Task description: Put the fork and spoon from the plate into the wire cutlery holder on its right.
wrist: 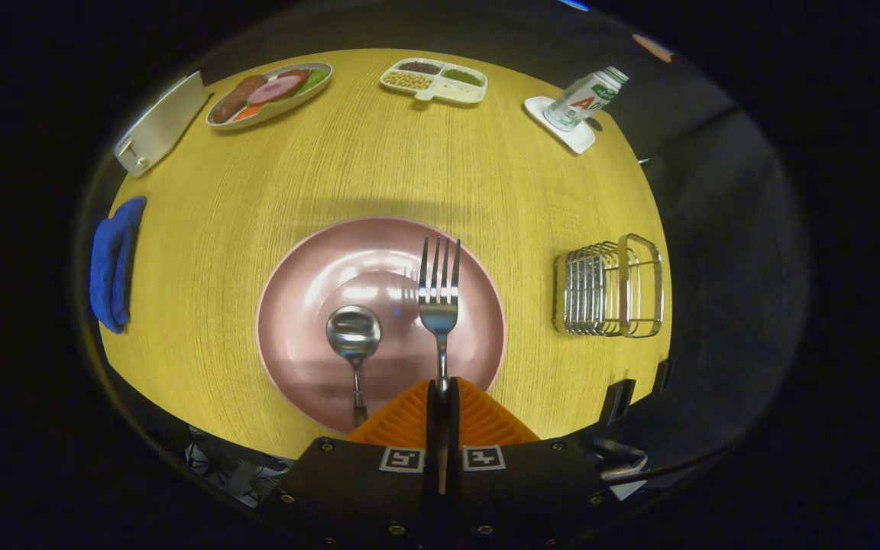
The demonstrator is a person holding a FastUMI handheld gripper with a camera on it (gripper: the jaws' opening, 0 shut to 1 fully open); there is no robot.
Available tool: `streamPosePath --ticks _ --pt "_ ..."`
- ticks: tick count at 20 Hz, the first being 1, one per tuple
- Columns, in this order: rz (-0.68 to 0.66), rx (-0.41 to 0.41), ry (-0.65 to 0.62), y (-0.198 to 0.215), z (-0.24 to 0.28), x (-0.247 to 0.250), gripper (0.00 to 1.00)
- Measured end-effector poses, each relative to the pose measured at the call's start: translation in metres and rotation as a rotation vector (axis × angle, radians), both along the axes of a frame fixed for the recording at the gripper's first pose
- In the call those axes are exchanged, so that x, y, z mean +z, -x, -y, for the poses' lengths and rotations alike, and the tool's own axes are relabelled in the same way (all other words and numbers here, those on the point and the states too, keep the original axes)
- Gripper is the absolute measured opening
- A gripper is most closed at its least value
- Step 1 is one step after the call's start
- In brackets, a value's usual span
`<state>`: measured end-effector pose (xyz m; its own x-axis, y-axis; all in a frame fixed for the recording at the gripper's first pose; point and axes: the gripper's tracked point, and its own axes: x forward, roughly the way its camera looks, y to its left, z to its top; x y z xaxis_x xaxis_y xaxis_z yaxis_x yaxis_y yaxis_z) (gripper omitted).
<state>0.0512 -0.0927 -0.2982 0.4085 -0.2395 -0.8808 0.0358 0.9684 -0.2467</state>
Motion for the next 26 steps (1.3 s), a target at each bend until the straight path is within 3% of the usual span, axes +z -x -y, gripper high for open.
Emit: streamPosePath --ticks 9,20,26 --pt "0.063 -0.128 0.024 0.006 0.048 0.054 0.04" --pt "-0.011 -0.294 0.0 0.021 0.124 0.058 0.04" --pt "-0.092 -0.325 -0.012 0.025 0.15 0.042 0.04"
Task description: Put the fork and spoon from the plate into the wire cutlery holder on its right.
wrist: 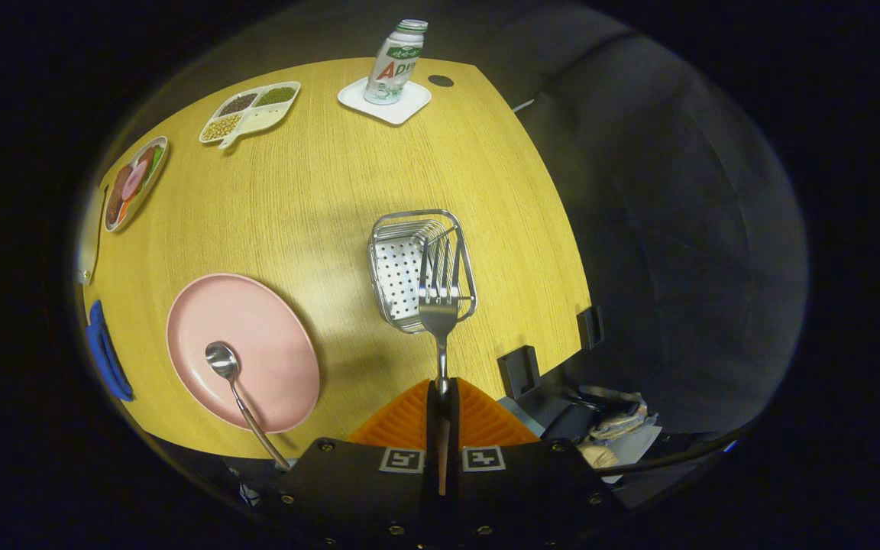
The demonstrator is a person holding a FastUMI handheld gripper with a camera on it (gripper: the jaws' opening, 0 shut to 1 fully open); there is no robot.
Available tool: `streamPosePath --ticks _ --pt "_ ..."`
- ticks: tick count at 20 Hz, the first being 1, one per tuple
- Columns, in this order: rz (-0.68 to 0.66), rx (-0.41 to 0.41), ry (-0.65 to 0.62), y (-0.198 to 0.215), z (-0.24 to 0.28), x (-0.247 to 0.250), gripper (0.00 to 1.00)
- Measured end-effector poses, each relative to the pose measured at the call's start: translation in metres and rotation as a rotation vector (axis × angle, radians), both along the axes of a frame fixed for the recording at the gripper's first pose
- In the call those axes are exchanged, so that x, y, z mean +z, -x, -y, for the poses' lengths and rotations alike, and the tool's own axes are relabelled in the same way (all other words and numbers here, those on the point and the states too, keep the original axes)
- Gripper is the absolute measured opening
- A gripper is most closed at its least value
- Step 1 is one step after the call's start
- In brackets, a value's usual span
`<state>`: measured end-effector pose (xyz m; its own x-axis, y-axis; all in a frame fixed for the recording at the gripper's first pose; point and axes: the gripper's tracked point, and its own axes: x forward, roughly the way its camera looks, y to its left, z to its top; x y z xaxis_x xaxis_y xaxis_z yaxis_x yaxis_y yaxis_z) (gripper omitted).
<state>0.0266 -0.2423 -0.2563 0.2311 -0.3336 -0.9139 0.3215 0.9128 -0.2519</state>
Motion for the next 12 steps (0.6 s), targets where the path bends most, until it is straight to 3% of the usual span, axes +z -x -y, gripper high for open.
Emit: streamPosePath --ticks 12 --pt "-0.167 0.045 -0.114 -0.018 -0.01 -0.014 0.04"
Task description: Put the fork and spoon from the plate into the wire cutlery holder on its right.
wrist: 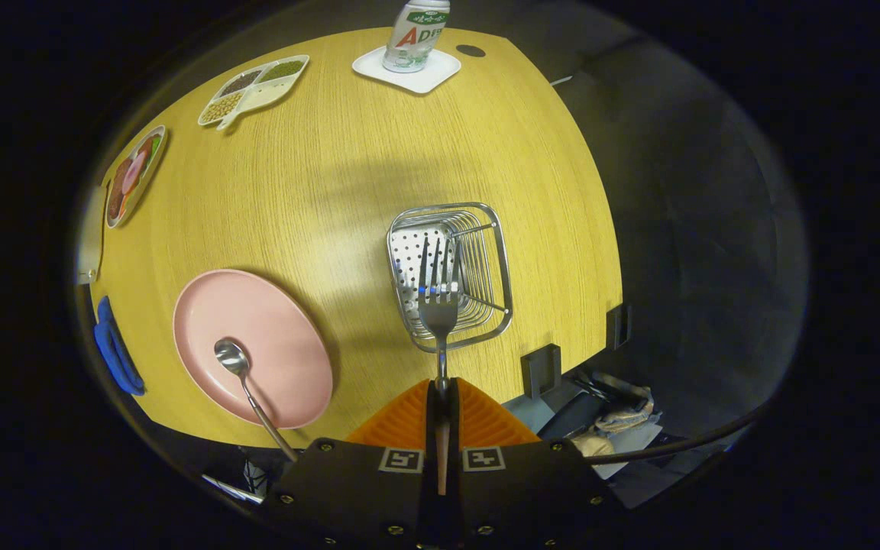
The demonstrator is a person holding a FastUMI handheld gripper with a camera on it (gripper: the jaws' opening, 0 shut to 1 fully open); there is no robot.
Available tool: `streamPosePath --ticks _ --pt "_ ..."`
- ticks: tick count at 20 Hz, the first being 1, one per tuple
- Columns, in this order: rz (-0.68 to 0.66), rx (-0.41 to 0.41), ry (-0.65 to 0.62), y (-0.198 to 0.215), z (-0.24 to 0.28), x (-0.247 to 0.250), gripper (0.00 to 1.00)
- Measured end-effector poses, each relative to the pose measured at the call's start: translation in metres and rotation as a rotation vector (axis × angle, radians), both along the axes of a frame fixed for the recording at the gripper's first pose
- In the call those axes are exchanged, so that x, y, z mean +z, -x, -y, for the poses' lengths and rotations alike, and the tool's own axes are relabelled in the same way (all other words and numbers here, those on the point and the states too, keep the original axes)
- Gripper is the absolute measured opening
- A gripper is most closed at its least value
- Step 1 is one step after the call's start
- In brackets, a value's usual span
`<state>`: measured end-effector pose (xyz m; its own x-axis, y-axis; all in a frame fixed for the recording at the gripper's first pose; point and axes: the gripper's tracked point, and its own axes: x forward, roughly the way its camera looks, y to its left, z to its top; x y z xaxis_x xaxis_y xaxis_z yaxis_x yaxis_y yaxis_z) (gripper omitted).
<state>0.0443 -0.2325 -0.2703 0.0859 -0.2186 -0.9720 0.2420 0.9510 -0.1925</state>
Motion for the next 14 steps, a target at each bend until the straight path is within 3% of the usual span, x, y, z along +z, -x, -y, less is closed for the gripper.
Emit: streamPosePath --ticks 6,9,11,14 --pt "-0.054 0.022 -0.014 -0.002 0.0 0.0 0.04" --pt "-0.042 0.026 -0.005 -0.005 0.005 0.003 0.11" --pt "-0.009 0.023 -0.014 -0.011 0.004 0.007 0.25" --pt "0.069 0.025 -0.034 -0.021 -0.001 0.018 0.26"
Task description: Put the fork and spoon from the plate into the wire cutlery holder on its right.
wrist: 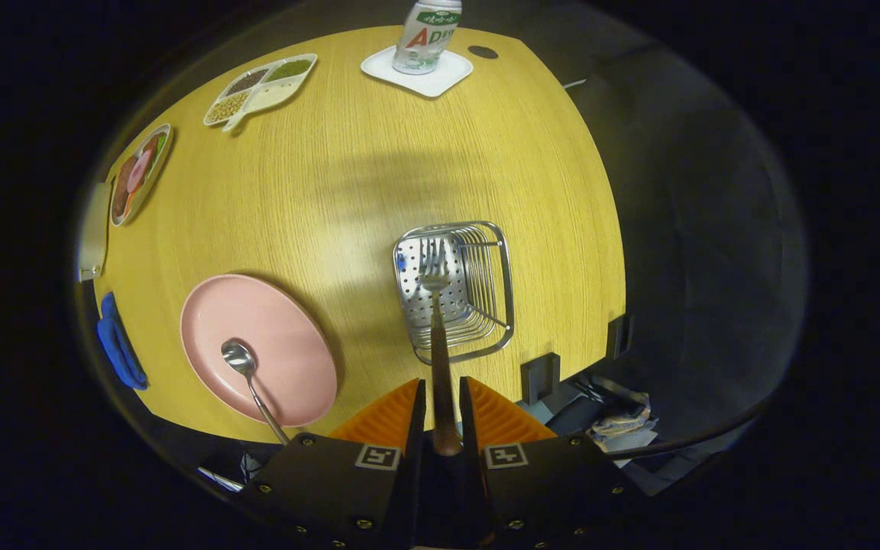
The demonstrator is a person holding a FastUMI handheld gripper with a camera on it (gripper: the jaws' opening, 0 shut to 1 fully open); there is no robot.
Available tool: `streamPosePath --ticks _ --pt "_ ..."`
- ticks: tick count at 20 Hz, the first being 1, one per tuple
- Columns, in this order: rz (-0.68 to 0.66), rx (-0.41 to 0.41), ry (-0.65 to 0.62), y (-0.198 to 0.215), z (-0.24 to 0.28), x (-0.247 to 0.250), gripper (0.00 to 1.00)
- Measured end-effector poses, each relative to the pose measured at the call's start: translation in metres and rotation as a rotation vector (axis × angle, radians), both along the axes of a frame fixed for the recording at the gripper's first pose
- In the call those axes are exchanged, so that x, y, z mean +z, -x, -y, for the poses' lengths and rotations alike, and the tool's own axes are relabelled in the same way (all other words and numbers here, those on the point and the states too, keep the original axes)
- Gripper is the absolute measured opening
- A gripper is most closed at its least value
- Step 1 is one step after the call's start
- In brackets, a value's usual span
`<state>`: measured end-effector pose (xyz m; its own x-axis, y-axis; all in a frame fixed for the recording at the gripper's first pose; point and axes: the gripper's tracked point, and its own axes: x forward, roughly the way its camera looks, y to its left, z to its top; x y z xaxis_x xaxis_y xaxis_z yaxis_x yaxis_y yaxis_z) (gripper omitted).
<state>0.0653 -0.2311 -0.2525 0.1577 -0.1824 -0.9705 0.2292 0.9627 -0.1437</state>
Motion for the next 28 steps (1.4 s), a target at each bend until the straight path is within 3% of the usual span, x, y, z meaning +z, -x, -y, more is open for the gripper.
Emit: streamPosePath --ticks 1,2,15,28 --pt "0.017 -0.006 0.001 -0.002 -0.001 0.003 0.39" --pt "0.03 -0.007 0.0 -0.001 -0.003 0.006 0.42" --pt "0.183 0.046 0.108 -0.006 -0.024 0.053 0.4" --pt "0.204 0.173 0.129 0.003 -0.098 0.036 0.4"
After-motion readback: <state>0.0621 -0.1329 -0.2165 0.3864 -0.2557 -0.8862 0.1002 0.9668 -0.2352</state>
